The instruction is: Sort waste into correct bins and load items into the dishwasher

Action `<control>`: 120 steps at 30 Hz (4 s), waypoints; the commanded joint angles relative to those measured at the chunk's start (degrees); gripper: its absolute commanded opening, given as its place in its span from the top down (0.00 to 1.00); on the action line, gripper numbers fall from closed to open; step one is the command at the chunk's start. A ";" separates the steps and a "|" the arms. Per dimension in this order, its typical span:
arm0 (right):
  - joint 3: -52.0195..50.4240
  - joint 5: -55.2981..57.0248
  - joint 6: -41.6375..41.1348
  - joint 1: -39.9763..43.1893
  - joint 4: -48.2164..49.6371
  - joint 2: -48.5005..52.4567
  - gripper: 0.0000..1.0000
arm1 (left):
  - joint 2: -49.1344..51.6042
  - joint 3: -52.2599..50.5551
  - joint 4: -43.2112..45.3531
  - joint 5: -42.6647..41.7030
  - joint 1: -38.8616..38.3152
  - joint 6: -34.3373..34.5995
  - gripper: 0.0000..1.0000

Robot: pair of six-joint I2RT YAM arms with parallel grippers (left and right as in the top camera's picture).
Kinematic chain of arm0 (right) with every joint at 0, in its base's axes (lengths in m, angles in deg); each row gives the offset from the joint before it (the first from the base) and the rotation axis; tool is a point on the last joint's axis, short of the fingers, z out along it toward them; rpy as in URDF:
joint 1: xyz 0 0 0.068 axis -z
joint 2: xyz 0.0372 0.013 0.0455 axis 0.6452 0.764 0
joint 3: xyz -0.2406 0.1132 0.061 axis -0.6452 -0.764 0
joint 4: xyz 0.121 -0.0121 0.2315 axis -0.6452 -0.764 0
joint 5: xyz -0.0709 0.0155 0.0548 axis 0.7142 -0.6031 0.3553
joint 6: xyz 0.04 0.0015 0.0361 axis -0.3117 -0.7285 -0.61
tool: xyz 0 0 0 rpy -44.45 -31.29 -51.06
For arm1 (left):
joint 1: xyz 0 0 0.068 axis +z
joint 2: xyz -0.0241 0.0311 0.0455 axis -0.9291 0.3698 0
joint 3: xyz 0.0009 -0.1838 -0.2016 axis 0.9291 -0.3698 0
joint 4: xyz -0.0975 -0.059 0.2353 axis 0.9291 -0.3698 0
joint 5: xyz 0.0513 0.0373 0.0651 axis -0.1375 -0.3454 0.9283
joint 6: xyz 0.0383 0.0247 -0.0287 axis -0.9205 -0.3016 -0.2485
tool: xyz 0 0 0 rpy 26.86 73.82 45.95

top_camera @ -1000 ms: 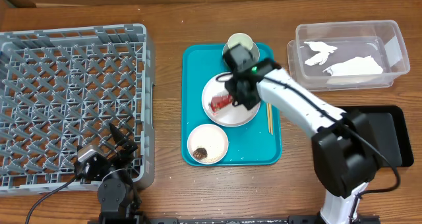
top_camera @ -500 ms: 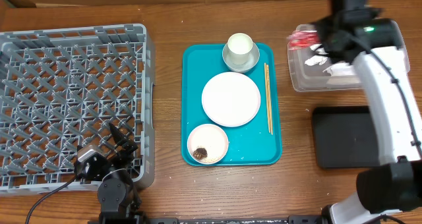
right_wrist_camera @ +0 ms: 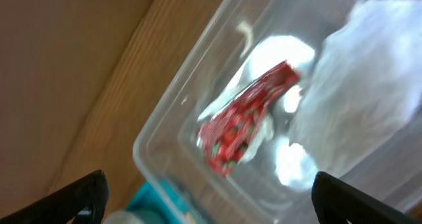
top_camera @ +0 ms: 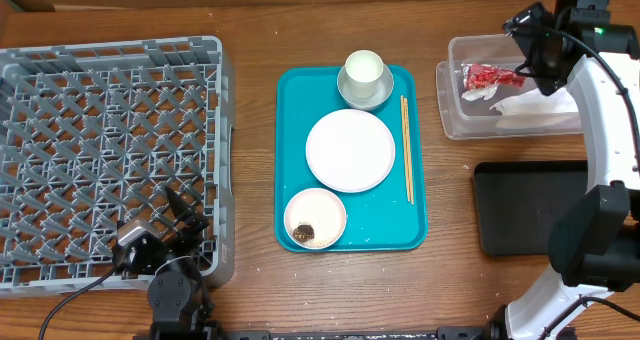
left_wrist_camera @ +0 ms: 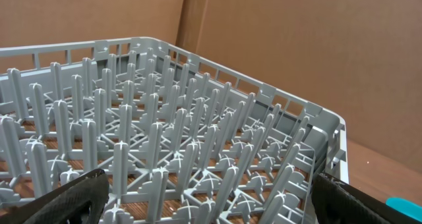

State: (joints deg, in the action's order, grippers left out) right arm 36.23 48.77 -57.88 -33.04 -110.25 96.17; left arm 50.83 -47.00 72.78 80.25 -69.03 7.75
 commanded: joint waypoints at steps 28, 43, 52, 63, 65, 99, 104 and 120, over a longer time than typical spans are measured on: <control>-0.55 -16.90 33.29 -34.84 0.42 -5.79 0.00 | 0.07 -0.24 0.02 0.81 -0.04 0.94 0.00; 0.20 -26.47 31.69 -20.81 -6.10 -8.46 0.00 | 0.07 -0.24 0.33 0.96 -0.04 0.96 0.00; -2.01 -18.18 32.02 -21.09 -9.75 -6.73 0.00 | 0.07 -0.24 5.35 -8.50 -0.04 2.03 0.00; -0.24 -18.16 27.04 -15.39 -4.61 -6.95 0.00 | 0.07 -0.07 30.64 -17.20 -0.02 1.99 0.00; 0.87 -18.21 24.92 -12.26 -4.57 -6.97 0.00 | 0.09 0.37 31.98 -19.91 -0.02 1.99 0.00; 2.86 -19.02 22.51 13.99 -4.63 -6.95 0.00 | 95.32 119.47 -61.00 -54.93 -7.63 -21.22 0.00; 2.86 -19.02 22.51 13.99 -4.63 -6.95 0.00 | 107.78 135.99 -73.92 -40.63 -15.93 -25.62 0.00; 2.84 -19.02 22.51 13.99 -4.63 -6.95 0.00 | 129.26 136.06 -55.04 -47.34 -26.47 -28.92 0.04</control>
State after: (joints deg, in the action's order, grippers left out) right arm 37.63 29.97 -35.31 -19.19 -115.04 90.09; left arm 176.20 87.83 16.85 33.83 -93.53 -18.28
